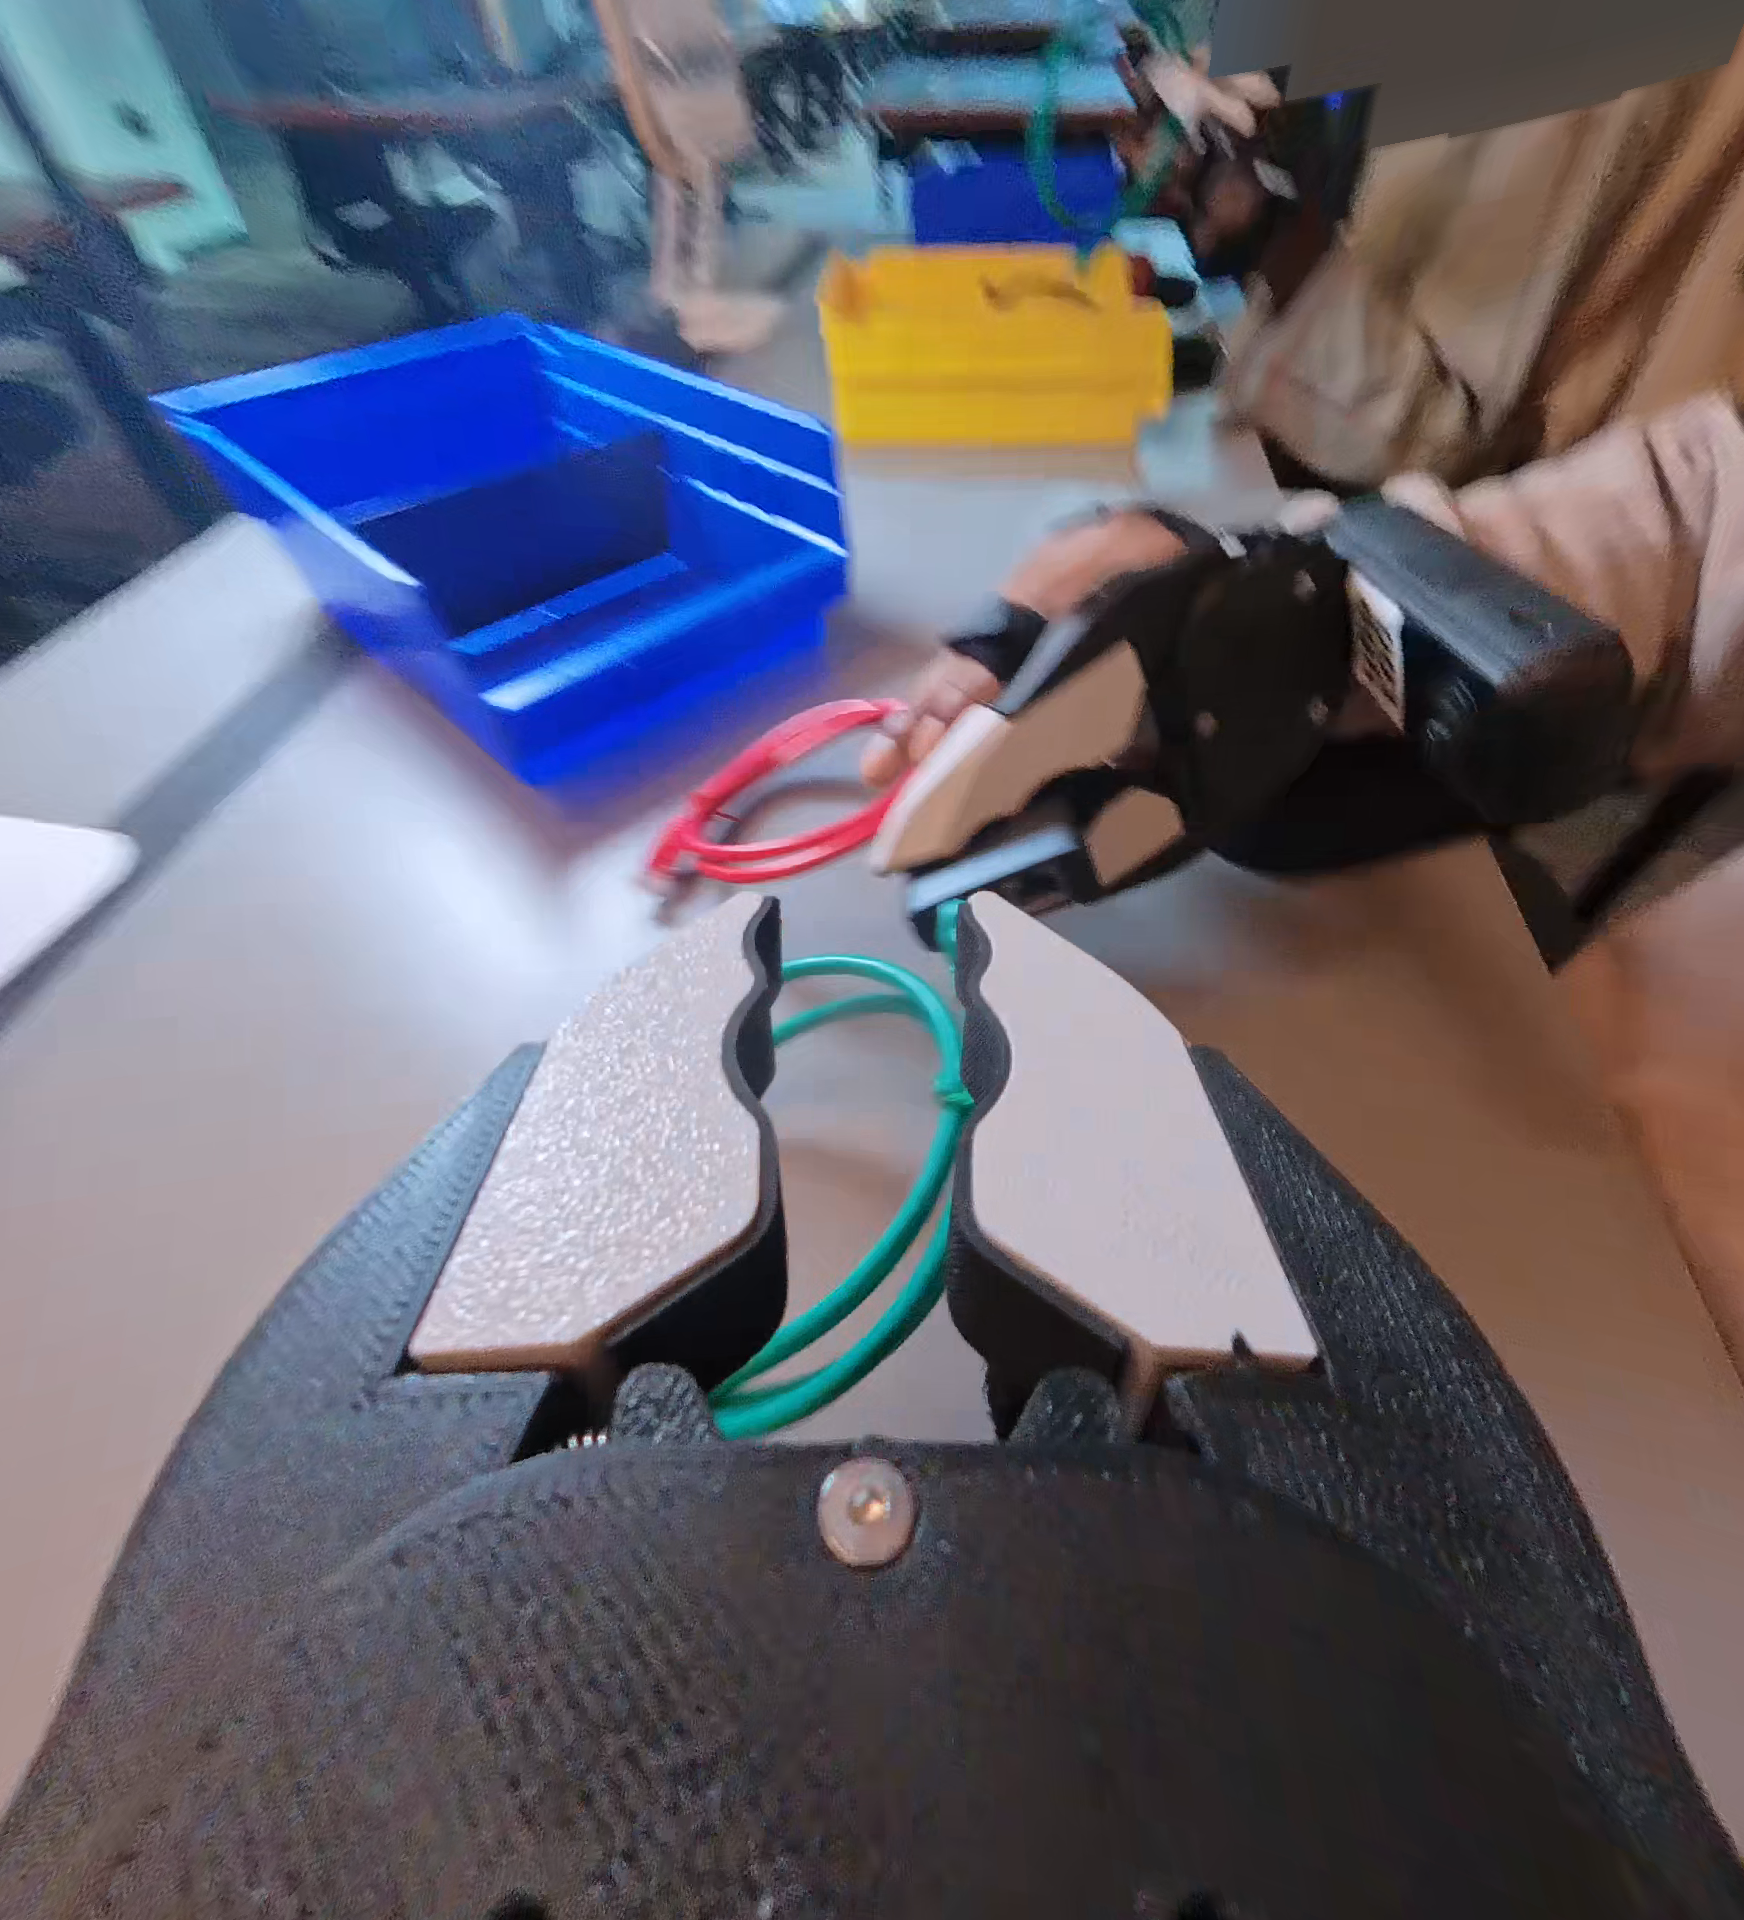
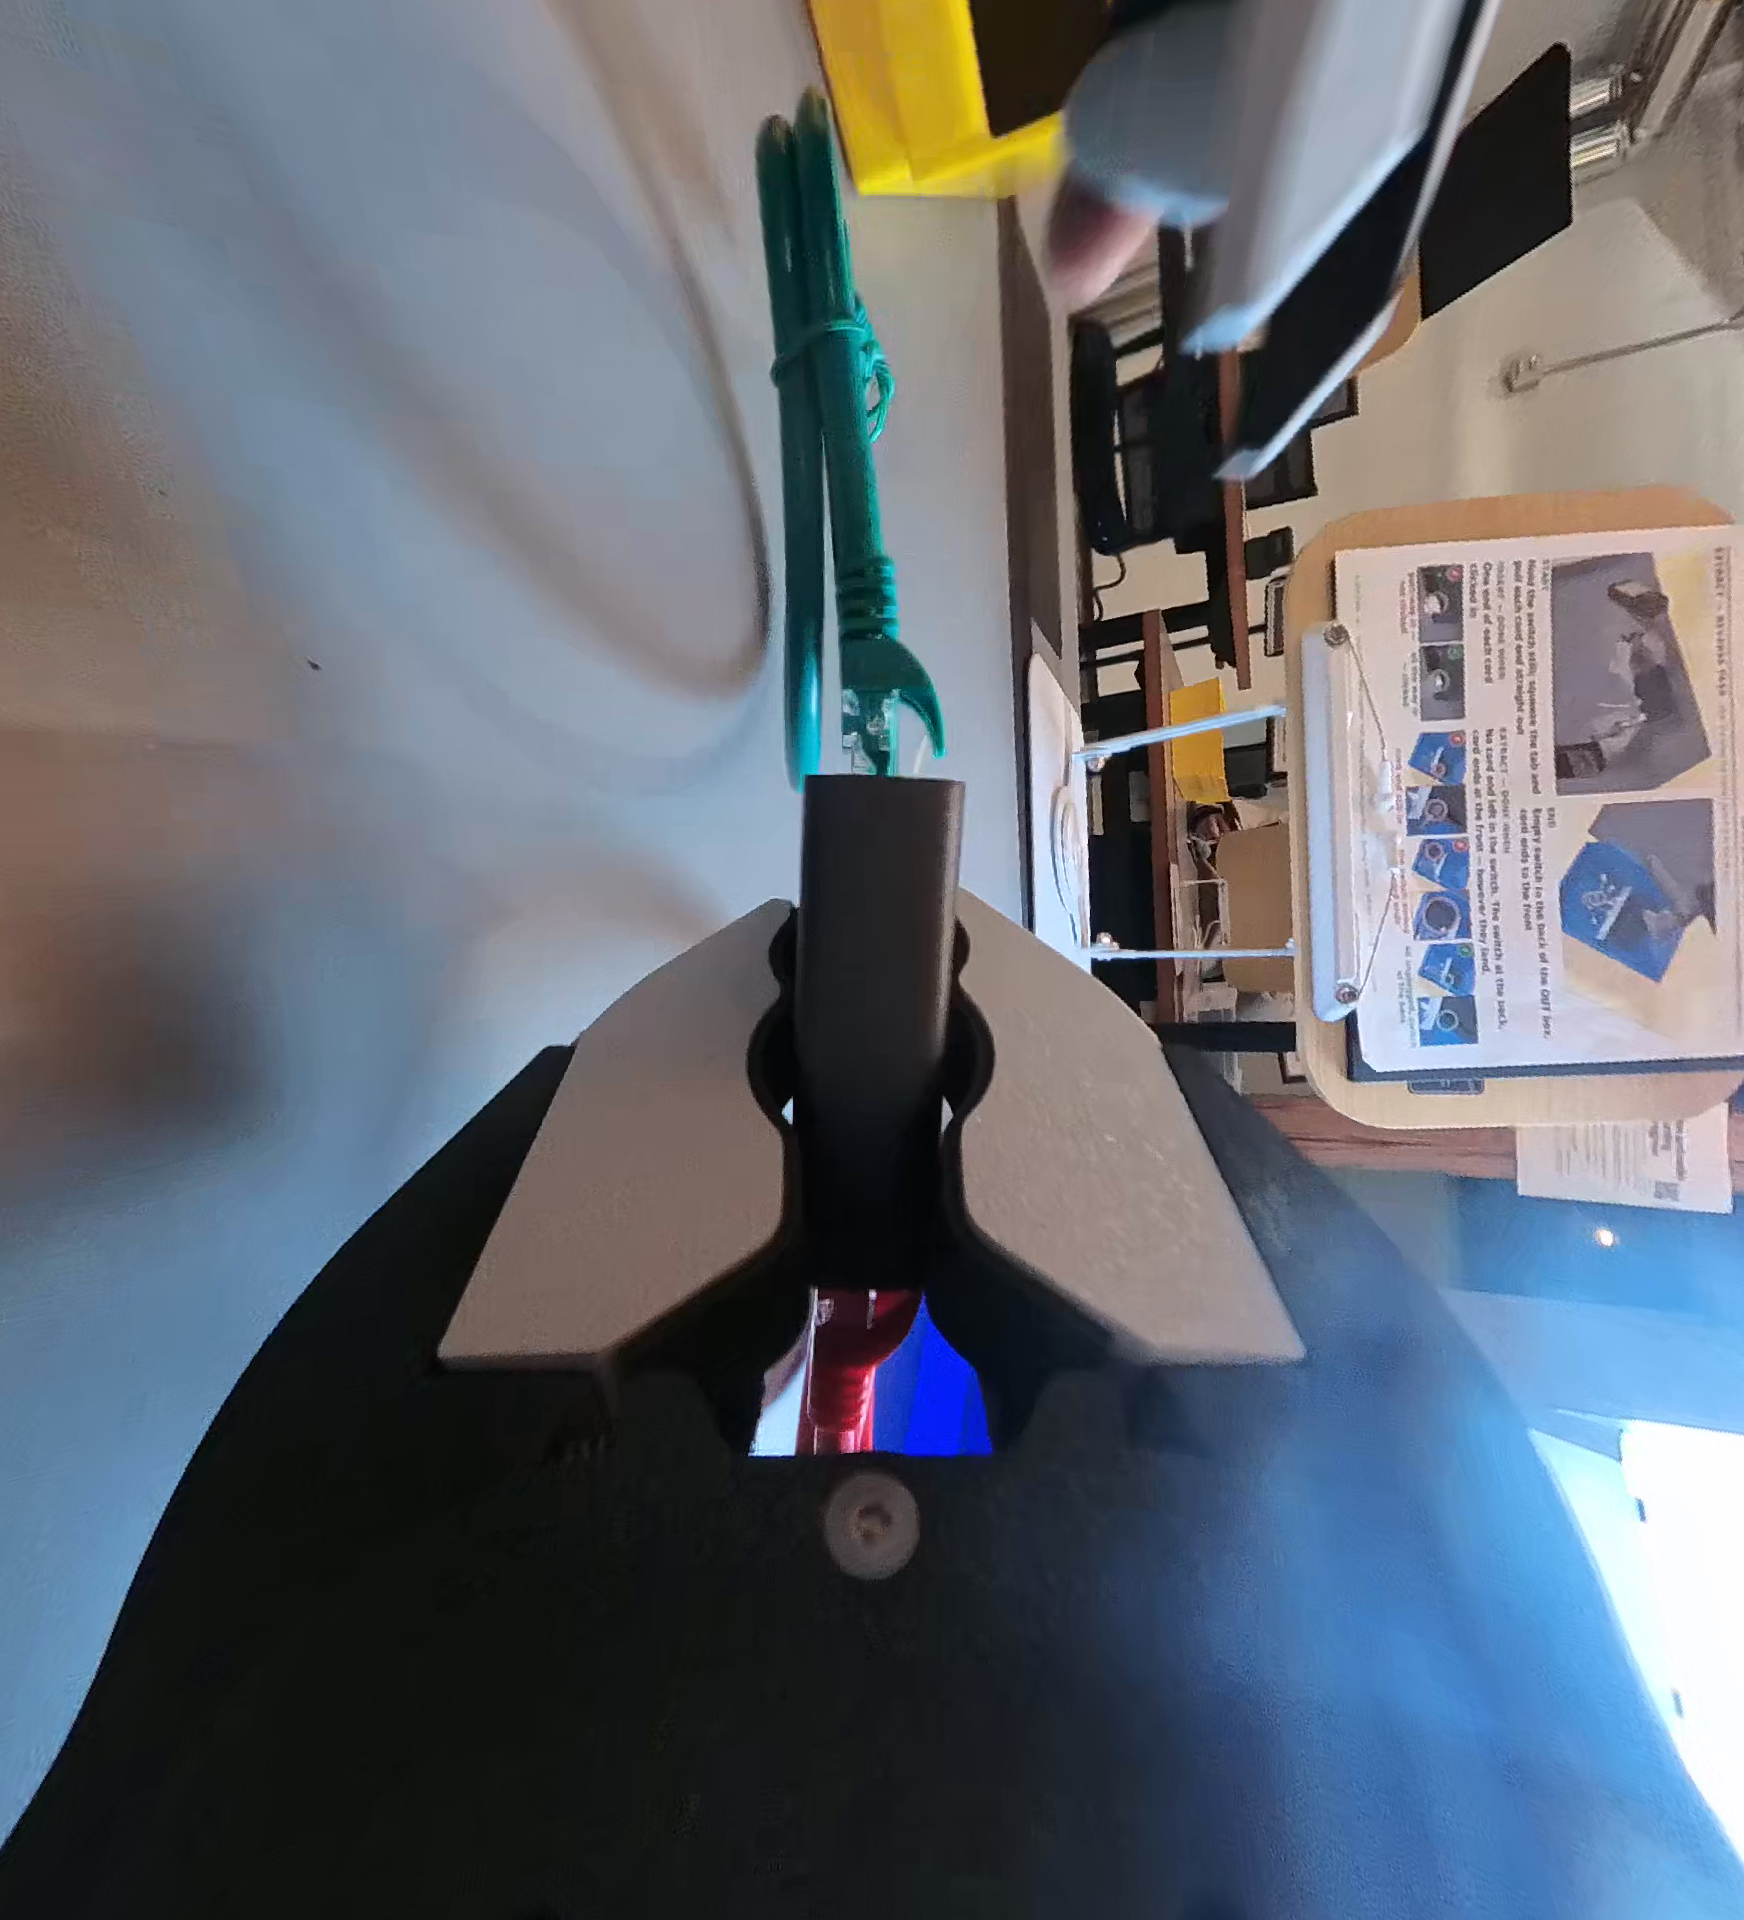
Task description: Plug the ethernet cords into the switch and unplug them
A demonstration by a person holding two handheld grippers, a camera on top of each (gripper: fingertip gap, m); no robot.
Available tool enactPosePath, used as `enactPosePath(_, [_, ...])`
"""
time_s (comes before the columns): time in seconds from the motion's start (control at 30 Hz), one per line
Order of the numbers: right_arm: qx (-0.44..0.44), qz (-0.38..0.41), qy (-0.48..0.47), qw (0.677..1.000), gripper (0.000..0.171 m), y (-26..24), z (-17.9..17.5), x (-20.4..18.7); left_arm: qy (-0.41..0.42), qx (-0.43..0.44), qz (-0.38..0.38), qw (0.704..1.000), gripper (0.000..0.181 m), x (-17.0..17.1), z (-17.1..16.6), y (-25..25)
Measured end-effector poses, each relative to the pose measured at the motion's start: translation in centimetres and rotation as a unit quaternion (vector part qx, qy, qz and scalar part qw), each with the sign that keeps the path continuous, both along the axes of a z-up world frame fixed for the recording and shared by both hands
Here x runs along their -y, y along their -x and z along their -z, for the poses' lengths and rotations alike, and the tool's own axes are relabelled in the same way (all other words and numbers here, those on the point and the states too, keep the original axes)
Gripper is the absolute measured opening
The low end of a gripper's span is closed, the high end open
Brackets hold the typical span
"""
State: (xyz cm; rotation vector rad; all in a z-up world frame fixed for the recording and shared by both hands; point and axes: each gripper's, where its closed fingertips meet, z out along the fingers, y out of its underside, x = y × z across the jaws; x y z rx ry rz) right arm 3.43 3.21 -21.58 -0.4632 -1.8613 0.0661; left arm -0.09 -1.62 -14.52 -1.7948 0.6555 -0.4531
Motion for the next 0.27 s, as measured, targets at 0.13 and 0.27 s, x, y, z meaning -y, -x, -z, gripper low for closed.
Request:
enactPosePath(0.13, [-0.013, 0.014, 0.01, 1.0, 0.022, -0.3, -1.0, -1.2, -0.084, -0.025, -0.171, 0.981, 0.034, 1.7, -6.5, 11.0])
enactPosePath(0.27, [-0.026, 0.03, 0.025, 0.999, 0.022, -0.6, -1.8, -2.3, -0.08, -0.045, -0.276, 0.957, 0.027, 7.1, -10.1, 19.5])
